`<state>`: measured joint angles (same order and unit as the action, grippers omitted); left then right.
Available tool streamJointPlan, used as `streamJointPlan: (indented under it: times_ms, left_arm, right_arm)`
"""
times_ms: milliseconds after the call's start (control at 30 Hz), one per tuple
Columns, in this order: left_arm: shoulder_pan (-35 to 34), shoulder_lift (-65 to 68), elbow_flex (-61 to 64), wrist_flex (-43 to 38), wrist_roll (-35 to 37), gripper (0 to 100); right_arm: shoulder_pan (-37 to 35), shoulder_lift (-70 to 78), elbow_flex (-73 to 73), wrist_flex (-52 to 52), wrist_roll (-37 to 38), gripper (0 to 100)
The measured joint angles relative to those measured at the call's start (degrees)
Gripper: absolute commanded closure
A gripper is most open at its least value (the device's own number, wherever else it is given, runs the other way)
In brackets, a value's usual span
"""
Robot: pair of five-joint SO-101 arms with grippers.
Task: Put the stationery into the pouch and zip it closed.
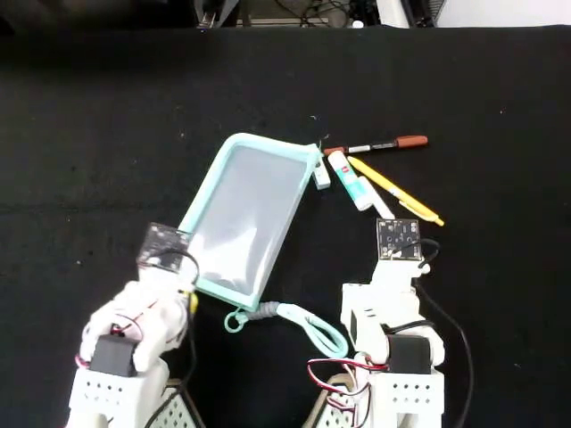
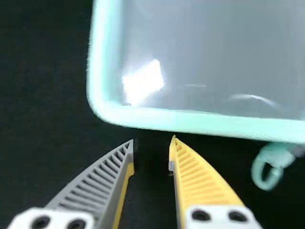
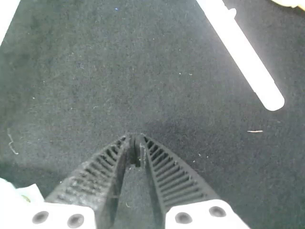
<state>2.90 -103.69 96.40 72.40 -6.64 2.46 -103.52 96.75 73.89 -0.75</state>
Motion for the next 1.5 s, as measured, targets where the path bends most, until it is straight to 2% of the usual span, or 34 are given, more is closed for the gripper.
streamJointPlan:
  times_ms: [233, 333, 567, 1100, 1200, 1367, 1500]
  left_arm:
    - [-19.2, 0.0, 0.0, -10.5, -0.5, 87]
    - [-24.6, 0.0, 0.0, -13.3, -0.5, 87]
    - [-25.3, 0.0, 0.0, -14.0, -0.6, 86]
    - [-25.3, 0.0, 0.0, -14.2, -0.7, 86]
    - [-25.2, 0.0, 0.0, -14.2, -0.7, 86]
    - [-24.5, 0.0, 0.0, -14.2, -0.7, 86]
    - [-24.3, 0.0, 0.0, -14.2, -0.7, 86]
  right_arm:
    - [0.0, 0.0, 0.0, 0.0, 0.0, 98.4]
    - [-0.1, 0.0, 0.0, 0.0, -0.3, 98.4]
    - [-3.8, 0.0, 0.0, 0.0, -0.3, 98.4]
    - [-3.8, 0.0, 0.0, 0.0, -0.3, 98.4]
    - [-5.7, 0.0, 0.0, 0.0, -0.3, 98.4]
    - [-8.0, 0.0, -0.2, -6.2, -0.3, 98.4]
    - [-8.5, 0.0, -5.4, -9.4, 6.7, 98.3]
